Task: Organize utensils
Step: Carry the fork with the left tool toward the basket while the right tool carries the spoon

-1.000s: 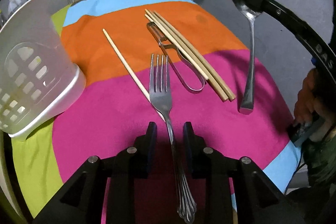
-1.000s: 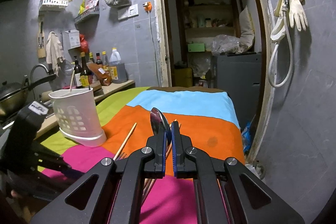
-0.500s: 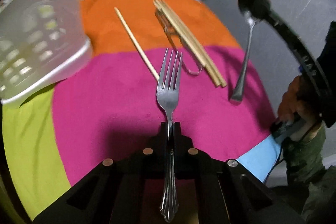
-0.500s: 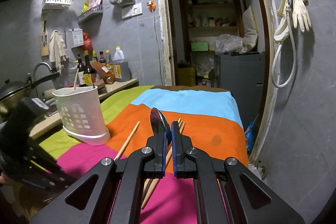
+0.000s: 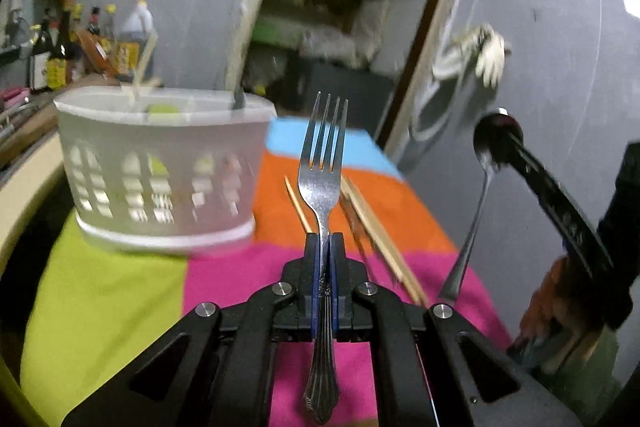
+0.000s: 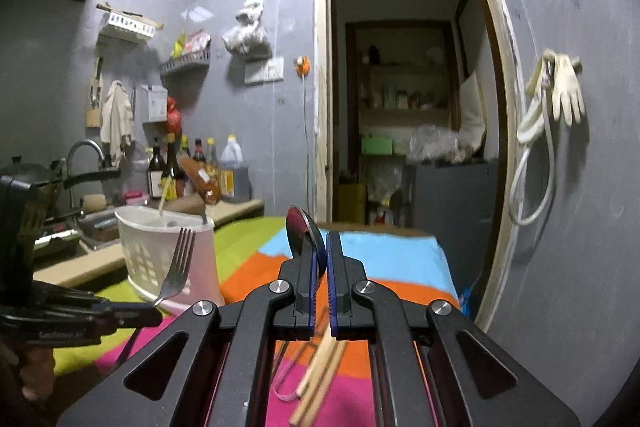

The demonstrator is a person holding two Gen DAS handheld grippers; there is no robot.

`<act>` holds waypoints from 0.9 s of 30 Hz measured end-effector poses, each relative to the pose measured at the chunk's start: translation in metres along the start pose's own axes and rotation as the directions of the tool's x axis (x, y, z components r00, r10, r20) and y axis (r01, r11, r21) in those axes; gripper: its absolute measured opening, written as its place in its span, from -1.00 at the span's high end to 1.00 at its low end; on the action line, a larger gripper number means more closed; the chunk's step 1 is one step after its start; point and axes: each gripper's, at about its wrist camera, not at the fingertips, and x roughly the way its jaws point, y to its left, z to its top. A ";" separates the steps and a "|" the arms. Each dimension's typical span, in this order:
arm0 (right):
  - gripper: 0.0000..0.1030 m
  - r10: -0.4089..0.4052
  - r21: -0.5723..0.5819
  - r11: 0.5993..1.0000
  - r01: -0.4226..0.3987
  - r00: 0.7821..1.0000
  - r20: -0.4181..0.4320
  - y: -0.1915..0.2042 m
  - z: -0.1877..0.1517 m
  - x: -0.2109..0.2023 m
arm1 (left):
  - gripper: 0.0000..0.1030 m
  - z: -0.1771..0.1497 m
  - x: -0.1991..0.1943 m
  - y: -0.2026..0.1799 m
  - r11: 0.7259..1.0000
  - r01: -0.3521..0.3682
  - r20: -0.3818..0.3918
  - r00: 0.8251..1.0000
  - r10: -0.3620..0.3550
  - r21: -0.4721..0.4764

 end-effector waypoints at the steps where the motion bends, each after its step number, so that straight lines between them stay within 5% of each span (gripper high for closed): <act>1: 0.95 0.000 -0.003 1.000 0.000 1.000 0.019 0.004 0.005 0.001 | 0.95 0.004 -0.006 0.002 1.000 -0.008 0.029 1.000 0.008 0.004; 12: 0.95 0.015 0.019 1.000 -0.019 0.987 0.163 0.036 0.044 0.028 | 0.95 0.062 -0.037 0.028 0.997 -0.068 0.292 0.955 0.056 0.032; 27: 0.95 0.029 -0.015 1.000 -0.026 0.966 0.256 0.082 0.081 0.094 | 0.95 0.131 -0.047 0.127 0.980 -0.170 0.432 0.880 0.200 -0.107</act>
